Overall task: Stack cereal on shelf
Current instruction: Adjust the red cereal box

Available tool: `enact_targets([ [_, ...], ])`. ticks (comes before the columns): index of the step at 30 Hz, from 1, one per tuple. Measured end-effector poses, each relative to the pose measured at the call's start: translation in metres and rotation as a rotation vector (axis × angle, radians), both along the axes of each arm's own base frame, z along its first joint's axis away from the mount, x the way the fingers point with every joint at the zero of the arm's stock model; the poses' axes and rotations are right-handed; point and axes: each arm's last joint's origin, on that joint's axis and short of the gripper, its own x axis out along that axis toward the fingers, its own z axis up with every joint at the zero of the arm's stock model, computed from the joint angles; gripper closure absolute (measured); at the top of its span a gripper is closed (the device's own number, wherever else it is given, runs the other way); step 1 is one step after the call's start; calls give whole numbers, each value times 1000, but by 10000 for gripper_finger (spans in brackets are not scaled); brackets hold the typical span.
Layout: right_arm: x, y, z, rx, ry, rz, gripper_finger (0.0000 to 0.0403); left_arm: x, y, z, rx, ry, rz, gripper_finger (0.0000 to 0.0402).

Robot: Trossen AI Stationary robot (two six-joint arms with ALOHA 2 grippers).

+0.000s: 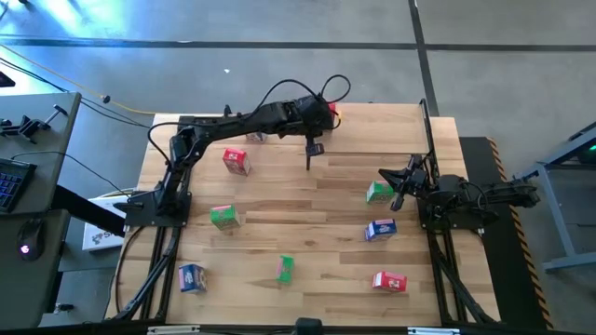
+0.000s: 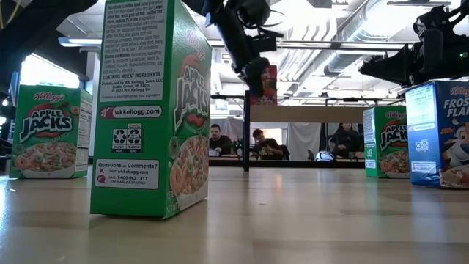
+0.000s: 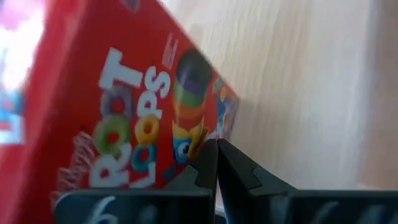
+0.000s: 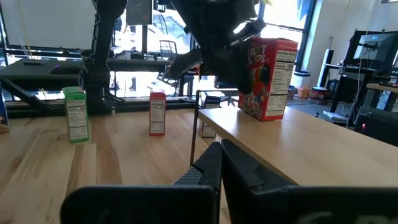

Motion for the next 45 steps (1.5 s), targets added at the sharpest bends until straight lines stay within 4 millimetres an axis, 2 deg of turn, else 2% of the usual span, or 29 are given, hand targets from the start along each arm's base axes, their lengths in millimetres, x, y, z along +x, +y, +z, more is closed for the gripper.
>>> enact_targets([
  [8,0,0,0,0,0,0,403,1,3,-1,36,-1,34,401],
  [18,0,0,0,0,0,0,403,14,14,-24,49,-6,56,401],
  [27,0,0,0,0,0,0,403,15,18,-24,79,-23,84,401],
  [38,0,0,0,0,0,0,403,8,37,-21,64,-66,139,401],
  [45,0,0,0,0,0,0,403,12,31,-21,-7,-112,85,401],
])
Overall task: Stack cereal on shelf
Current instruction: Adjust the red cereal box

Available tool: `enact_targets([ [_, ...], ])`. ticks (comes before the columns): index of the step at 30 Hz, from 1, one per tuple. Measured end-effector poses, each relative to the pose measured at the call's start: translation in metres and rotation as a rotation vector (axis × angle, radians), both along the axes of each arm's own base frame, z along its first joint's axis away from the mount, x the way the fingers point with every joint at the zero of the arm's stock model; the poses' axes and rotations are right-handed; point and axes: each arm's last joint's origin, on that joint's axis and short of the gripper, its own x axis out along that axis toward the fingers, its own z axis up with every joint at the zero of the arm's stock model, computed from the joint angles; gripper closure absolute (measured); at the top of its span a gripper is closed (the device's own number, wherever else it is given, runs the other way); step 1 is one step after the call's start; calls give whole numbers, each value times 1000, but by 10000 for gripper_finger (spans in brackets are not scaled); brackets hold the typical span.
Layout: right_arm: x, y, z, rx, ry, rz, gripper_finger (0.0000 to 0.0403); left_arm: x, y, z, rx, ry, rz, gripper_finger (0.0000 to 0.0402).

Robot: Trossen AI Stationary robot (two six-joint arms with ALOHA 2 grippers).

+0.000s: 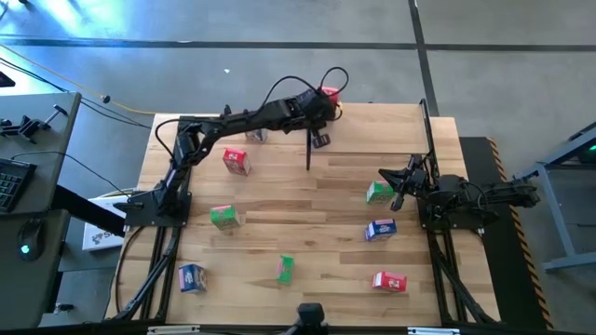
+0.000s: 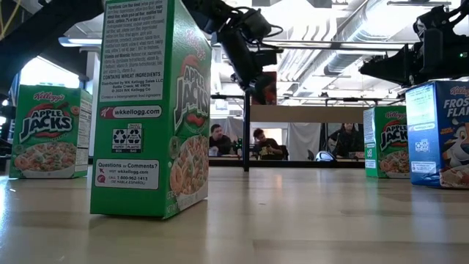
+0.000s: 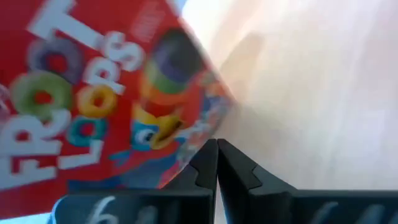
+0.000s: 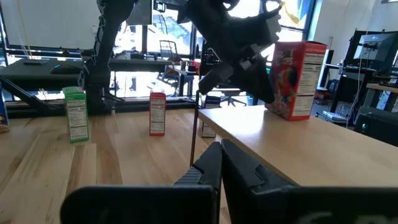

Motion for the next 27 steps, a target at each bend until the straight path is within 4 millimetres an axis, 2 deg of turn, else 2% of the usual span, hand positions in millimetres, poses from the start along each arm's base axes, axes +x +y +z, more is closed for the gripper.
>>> enact_targets([
  [8,0,0,0,0,0,0,403,6,-1,6,6,-92,-14,401],
  [27,0,0,0,0,0,0,403,1,15,8,6,-126,37,401],
])
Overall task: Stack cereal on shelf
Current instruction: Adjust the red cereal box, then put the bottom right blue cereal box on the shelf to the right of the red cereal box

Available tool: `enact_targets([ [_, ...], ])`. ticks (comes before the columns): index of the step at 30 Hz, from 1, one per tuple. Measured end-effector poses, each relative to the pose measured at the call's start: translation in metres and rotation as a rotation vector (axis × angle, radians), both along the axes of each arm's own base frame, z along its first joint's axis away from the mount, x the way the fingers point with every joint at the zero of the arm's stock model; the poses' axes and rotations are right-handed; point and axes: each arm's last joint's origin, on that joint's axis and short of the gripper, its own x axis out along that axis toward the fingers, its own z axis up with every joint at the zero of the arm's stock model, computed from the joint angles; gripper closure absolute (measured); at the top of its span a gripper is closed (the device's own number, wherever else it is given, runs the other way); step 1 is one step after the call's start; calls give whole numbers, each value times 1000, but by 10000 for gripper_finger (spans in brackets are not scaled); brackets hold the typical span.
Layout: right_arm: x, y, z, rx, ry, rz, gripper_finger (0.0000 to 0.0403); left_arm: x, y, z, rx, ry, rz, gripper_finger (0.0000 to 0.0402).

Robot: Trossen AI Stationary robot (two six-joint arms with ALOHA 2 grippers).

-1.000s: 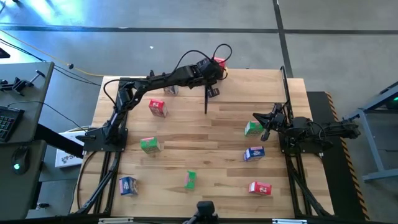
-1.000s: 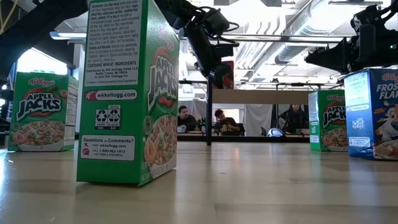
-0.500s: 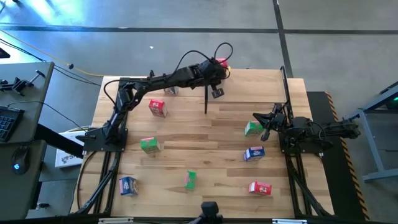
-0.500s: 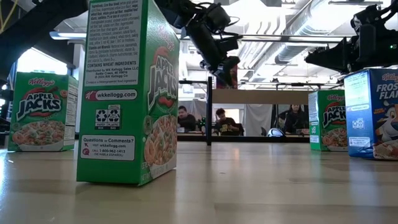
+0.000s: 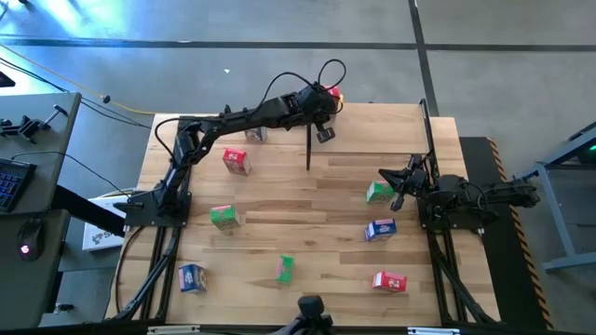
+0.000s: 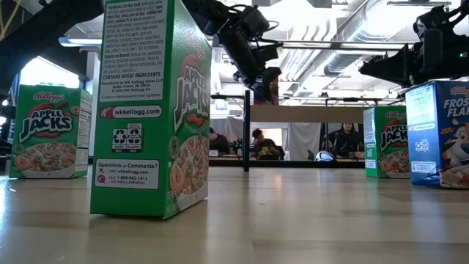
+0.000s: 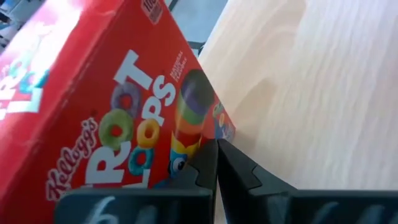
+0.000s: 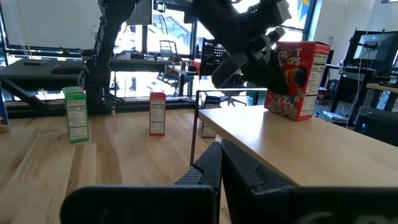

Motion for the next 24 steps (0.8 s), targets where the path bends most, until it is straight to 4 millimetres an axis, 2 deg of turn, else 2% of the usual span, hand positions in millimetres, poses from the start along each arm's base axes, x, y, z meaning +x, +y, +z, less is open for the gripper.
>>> enact_targets([
  [9,0,0,0,0,0,0,403,-3,2,-2,-3,30,3,401],
  [12,0,0,0,0,0,0,403,-2,-4,1,7,40,-17,401],
  [18,0,0,0,0,0,0,403,-2,-28,16,-94,-20,-159,401],
  [24,0,0,0,0,0,0,403,-12,-58,9,-99,-145,-282,401],
])
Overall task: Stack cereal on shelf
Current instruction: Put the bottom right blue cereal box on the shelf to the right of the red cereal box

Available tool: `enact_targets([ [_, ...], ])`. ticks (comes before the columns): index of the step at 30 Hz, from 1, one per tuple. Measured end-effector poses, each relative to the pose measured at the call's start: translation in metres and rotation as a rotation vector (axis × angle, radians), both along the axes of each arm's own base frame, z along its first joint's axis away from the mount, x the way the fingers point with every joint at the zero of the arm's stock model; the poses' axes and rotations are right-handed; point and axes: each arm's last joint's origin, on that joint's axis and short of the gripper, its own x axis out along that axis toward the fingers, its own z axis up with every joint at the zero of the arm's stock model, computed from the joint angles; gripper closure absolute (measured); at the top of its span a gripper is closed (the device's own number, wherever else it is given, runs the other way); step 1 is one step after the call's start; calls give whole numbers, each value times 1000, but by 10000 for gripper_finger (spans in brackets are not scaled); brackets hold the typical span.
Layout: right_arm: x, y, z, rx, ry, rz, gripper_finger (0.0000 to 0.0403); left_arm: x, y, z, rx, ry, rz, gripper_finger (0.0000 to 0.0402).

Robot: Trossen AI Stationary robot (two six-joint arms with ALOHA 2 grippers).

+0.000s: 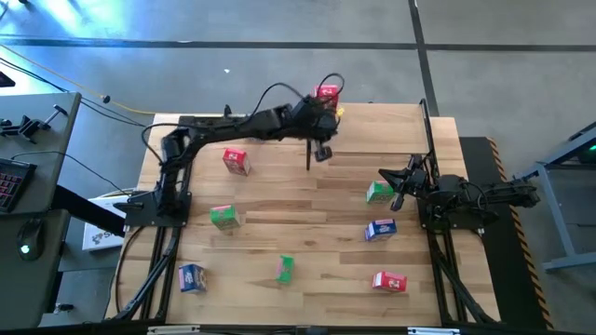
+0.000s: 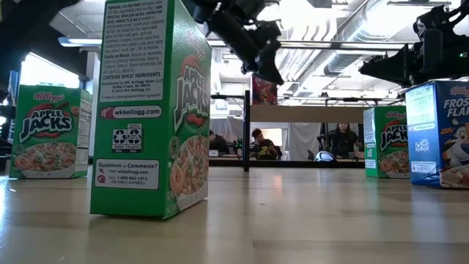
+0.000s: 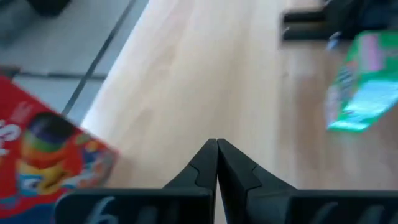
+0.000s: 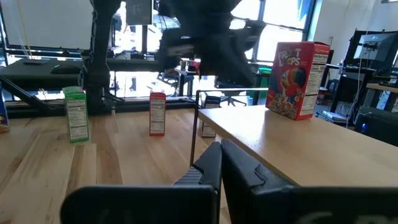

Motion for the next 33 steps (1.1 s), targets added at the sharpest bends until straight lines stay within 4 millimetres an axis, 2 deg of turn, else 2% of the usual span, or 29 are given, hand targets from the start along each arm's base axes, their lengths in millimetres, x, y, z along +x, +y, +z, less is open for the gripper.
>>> enact_targets([
  [3,0,0,0,0,0,1,403,-17,-18,-5,2,-98,-16,401],
  [9,0,0,0,0,0,1,403,-66,-61,-7,-14,-303,-52,401],
  [16,0,0,0,0,0,0,403,-112,-98,-27,-87,-508,-95,401],
  [24,0,0,0,0,0,0,403,-150,-124,-52,-96,-602,-165,401],
  [33,0,0,3,-17,-25,-1,403,-183,-133,-70,-125,-672,-187,401],
])
